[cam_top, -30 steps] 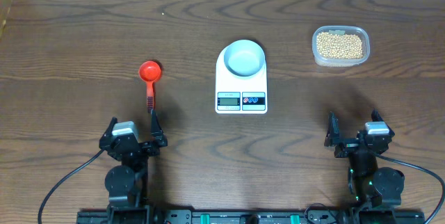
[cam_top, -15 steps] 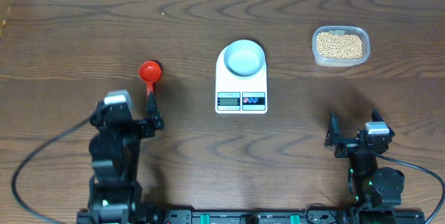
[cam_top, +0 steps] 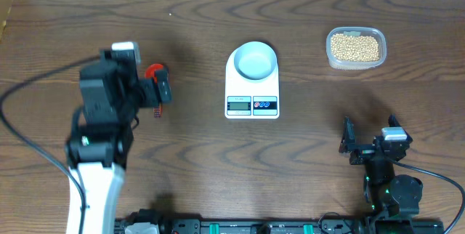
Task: Scoop item into bowl and weigh 50g on scale
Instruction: 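Move left gripper down to the red scoop and grasp its rim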
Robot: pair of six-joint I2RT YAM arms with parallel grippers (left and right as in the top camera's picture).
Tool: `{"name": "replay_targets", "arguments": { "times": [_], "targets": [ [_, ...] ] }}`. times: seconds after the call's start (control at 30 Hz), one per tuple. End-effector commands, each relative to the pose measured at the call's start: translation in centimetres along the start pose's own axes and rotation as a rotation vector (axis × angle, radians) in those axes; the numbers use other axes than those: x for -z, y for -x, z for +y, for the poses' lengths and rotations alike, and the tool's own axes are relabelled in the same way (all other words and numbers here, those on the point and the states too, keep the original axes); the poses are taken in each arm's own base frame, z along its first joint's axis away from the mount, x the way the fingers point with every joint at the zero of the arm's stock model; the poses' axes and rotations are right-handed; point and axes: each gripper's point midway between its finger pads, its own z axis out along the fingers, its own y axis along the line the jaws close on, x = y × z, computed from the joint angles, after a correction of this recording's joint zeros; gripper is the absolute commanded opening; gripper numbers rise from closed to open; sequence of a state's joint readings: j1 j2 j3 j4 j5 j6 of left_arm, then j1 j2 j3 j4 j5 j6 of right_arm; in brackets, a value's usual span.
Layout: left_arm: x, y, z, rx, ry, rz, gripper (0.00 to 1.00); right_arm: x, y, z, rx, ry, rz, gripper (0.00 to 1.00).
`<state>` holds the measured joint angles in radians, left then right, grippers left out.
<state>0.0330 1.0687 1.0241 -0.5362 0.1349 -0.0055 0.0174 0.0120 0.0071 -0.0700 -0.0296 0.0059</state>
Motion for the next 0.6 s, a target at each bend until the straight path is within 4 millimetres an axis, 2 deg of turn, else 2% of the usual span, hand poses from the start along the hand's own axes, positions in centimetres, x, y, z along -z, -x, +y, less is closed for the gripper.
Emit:
{"name": "replay_targets", "arguments": {
  "times": [0.0, 0.2, 0.33, 0.57],
  "targets": [
    [-0.1, 2.7, -0.6, -0.015, -0.035, 0.035, 0.98, 0.0, 0.0, 0.1, 0.011, 0.003, 0.0, 0.99],
    [-2.5, 3.9, 0.1, 0.063, -0.106, 0.209, 0.98, 0.0, 0.0, 0.1, 0.011, 0.003, 0.0, 0.99],
    [-4.2, 3.7, 0.3, 0.132, -0.192, 0.267, 0.98, 0.0, 0.0, 0.1, 0.011, 0.003, 0.0, 0.99],
    [-6.4, 2.5, 1.7, 0.161, -0.161, 0.323, 0.98, 0.0, 0.0, 0.1, 0.011, 0.003, 0.0, 0.99]
  ]
}}
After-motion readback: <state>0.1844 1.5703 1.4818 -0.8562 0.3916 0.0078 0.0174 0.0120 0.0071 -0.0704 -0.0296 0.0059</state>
